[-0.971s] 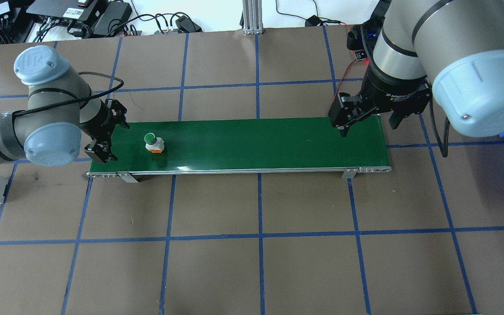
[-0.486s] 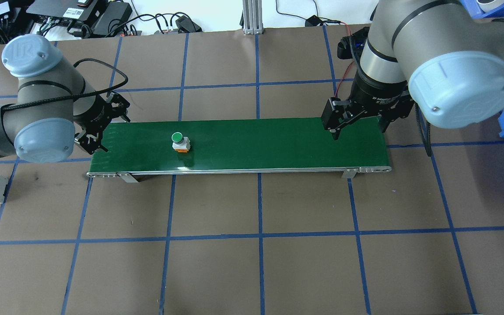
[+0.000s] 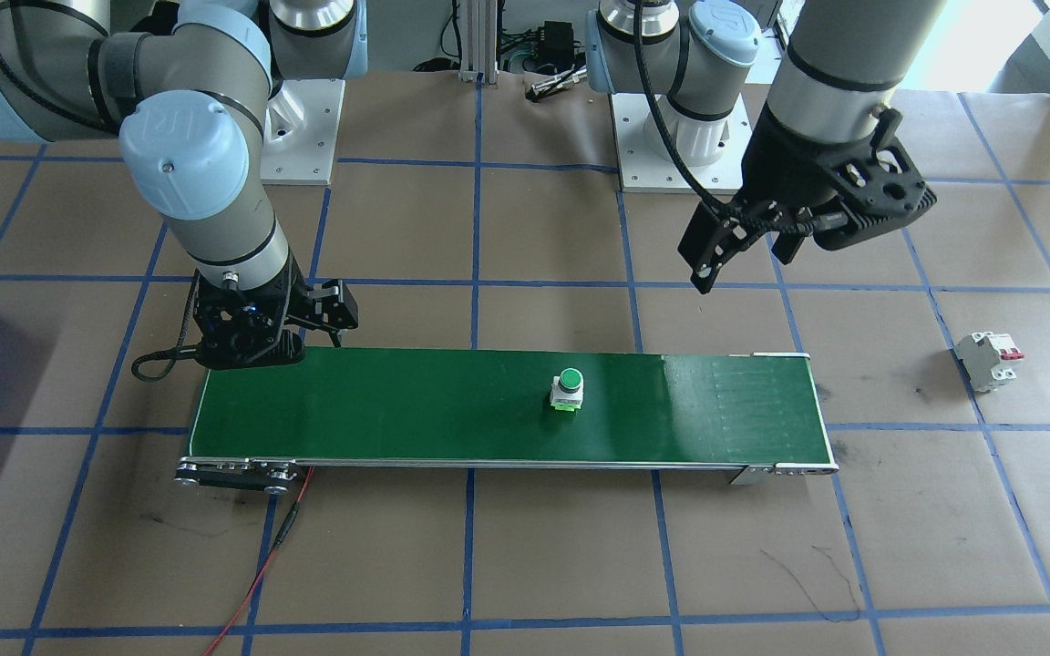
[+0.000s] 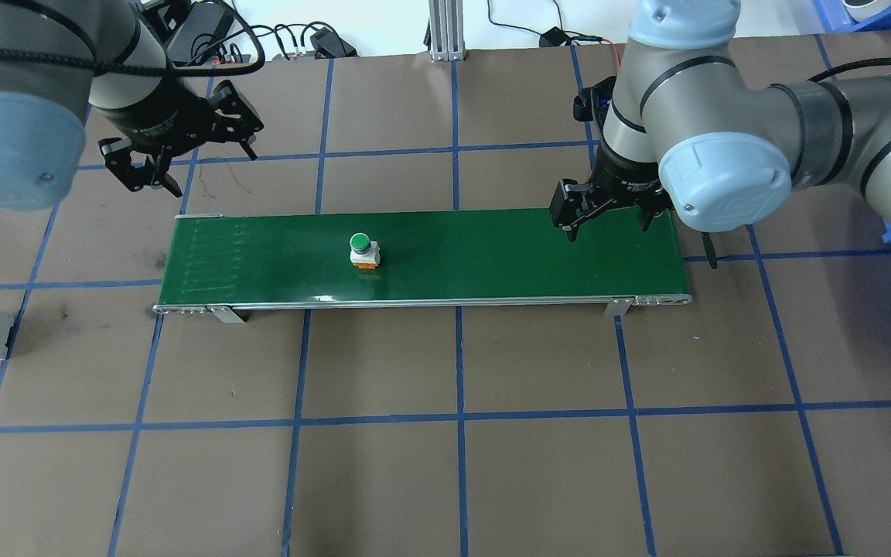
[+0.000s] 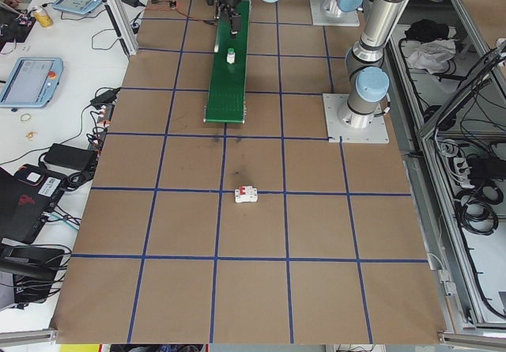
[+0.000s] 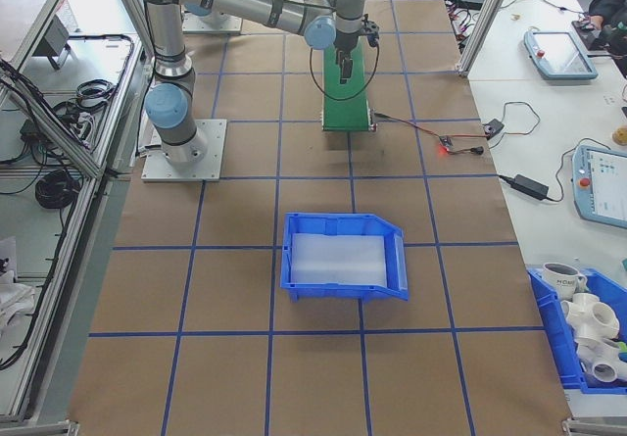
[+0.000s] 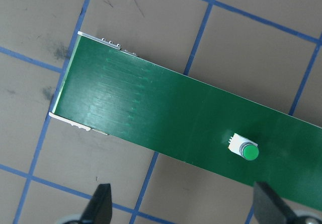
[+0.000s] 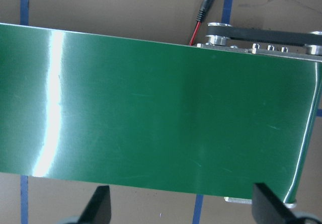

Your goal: Move button from left to right

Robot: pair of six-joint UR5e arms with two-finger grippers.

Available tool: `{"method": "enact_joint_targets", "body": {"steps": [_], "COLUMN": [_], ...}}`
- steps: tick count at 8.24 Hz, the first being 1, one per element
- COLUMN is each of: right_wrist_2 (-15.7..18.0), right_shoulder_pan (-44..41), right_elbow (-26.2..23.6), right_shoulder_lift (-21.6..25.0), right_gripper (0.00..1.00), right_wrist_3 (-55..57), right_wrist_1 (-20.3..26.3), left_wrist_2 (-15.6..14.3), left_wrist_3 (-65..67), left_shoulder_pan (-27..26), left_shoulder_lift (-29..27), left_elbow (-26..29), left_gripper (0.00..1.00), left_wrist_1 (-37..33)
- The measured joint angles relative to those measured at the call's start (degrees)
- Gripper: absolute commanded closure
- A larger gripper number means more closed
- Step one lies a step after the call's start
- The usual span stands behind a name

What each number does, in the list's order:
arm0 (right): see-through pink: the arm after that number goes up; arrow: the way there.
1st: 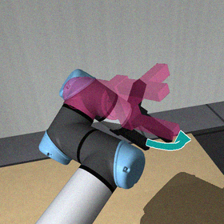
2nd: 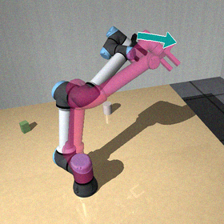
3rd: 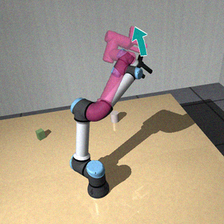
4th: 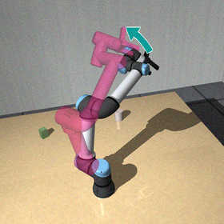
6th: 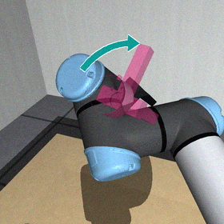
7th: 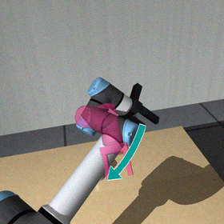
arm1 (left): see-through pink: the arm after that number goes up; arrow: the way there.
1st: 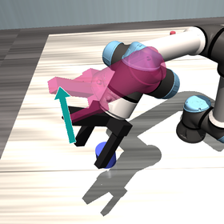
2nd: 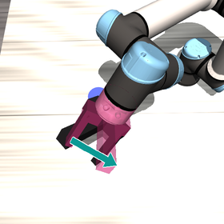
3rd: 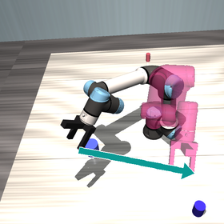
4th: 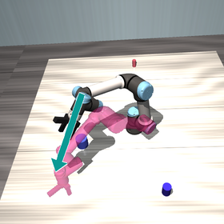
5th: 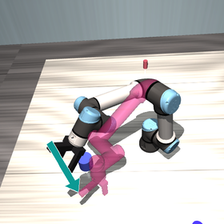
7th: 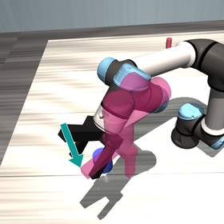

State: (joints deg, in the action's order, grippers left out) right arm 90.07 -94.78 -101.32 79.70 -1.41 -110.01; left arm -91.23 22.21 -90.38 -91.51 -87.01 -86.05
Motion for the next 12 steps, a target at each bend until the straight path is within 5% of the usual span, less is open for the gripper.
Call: {"method": "enact_joint_targets", "body": {"steps": [3,6,12], "right_wrist_2": [-2.84,-8.68,-12.3], "right_shoulder_pan": [0.03,0.03,-2.42], "right_elbow": [-0.5,-0.61,-0.97], "right_shoulder_lift": [-1.14,-1.16,-3.36], "right_gripper": [0.0,0.0,0.02], "right_wrist_3": [1.81,7.95,17.34], "right_wrist_1": [-2.43,-3.75,-8.8], "left_wrist_2": [-1.45,-1.11,-0.67], "left_wrist_3": [-11.07,-13.12,-13.05], "left_shoulder_pan": [-1.49,-1.69,-2.11], "left_shoulder_lift": [0.78,-0.3,-0.37], "left_elbow": [7.73,8.38,8.1], "left_gripper": [0.0,0.0,0.0], "left_wrist_1": [-8.18,-6.81,-3.42]}}
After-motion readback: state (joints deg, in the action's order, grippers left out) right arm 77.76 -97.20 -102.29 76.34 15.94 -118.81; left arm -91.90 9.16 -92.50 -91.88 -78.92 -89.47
